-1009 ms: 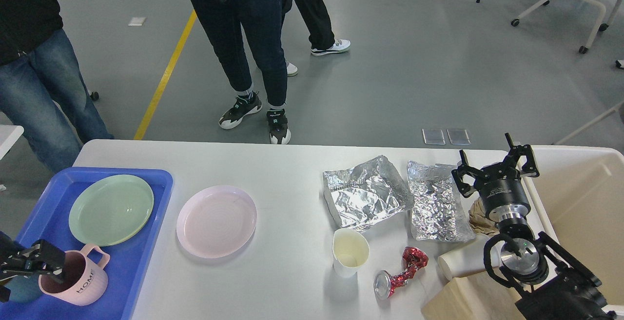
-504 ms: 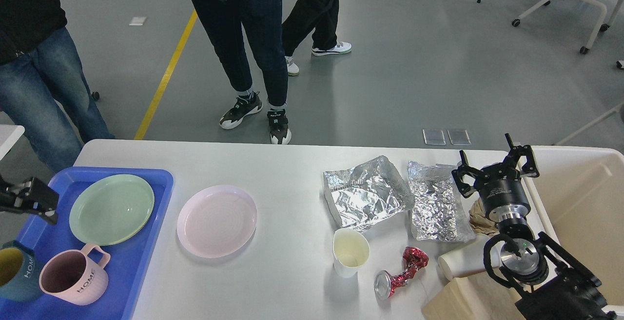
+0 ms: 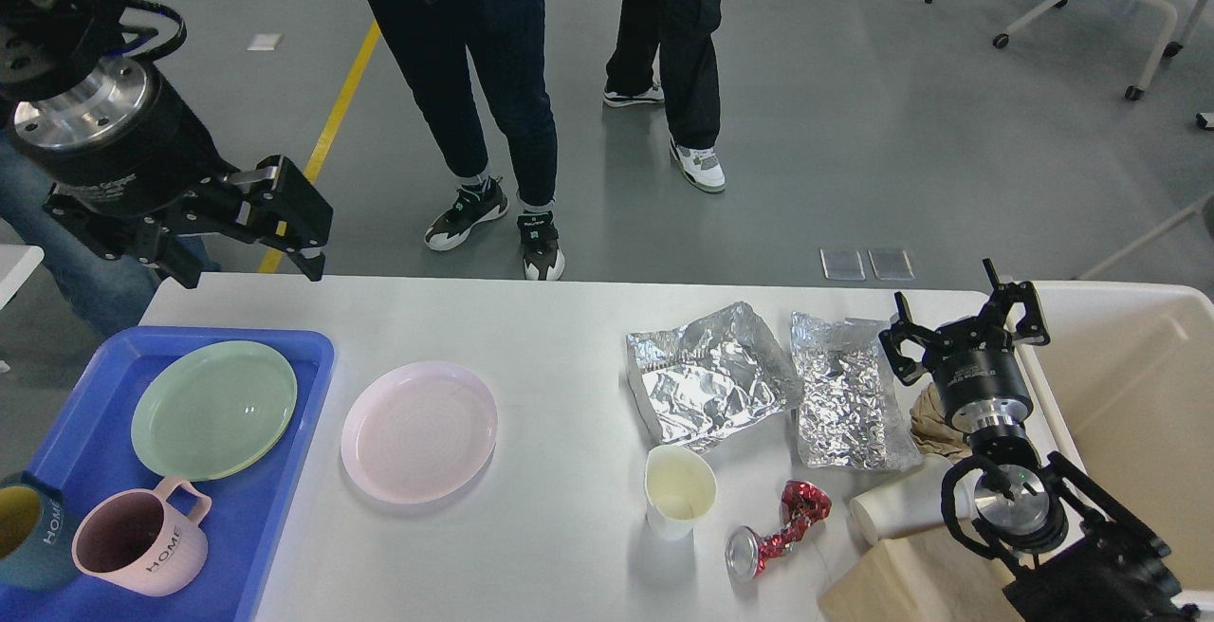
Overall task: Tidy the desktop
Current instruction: 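Raise the left gripper and move it toward the pink plate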
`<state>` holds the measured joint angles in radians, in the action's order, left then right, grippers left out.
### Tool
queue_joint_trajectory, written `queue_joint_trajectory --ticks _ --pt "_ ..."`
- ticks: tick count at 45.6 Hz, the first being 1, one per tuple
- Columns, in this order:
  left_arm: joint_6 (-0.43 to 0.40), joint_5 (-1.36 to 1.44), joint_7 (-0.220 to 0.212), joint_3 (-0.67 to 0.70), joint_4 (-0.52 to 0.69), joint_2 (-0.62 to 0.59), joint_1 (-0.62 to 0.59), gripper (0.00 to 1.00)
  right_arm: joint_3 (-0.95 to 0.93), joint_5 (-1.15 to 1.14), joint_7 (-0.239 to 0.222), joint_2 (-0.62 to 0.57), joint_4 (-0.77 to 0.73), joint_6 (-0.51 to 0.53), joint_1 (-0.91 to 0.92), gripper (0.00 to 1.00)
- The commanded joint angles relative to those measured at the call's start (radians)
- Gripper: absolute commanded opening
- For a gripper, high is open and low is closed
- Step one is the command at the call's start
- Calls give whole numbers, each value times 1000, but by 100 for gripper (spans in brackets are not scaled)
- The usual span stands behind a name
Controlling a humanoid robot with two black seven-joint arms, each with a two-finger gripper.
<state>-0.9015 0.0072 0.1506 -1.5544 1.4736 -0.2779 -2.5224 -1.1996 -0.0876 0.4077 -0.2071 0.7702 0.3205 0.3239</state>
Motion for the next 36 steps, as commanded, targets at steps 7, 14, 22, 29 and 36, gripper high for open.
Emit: queue_joint_trajectory --ticks 7,14,22,29,36 --pt "-2 -107 3 7 211 51 -256 96 0 0 0 0 0 0 0 100" --pt "-13 -105 1 8 217 74 -242 96 0 0 0 0 0 0 0 100" --pt "61 -101 -5 -1 212 77 -225 96 0 0 0 0 1 0 0 100" --pt "62 -101 3 -1 208 82 -197 96 0 0 0 0 1 0 0 100" --pt "82 -145 14 -3 183 86 -151 96 0 0 0 0 0 0 0 100"
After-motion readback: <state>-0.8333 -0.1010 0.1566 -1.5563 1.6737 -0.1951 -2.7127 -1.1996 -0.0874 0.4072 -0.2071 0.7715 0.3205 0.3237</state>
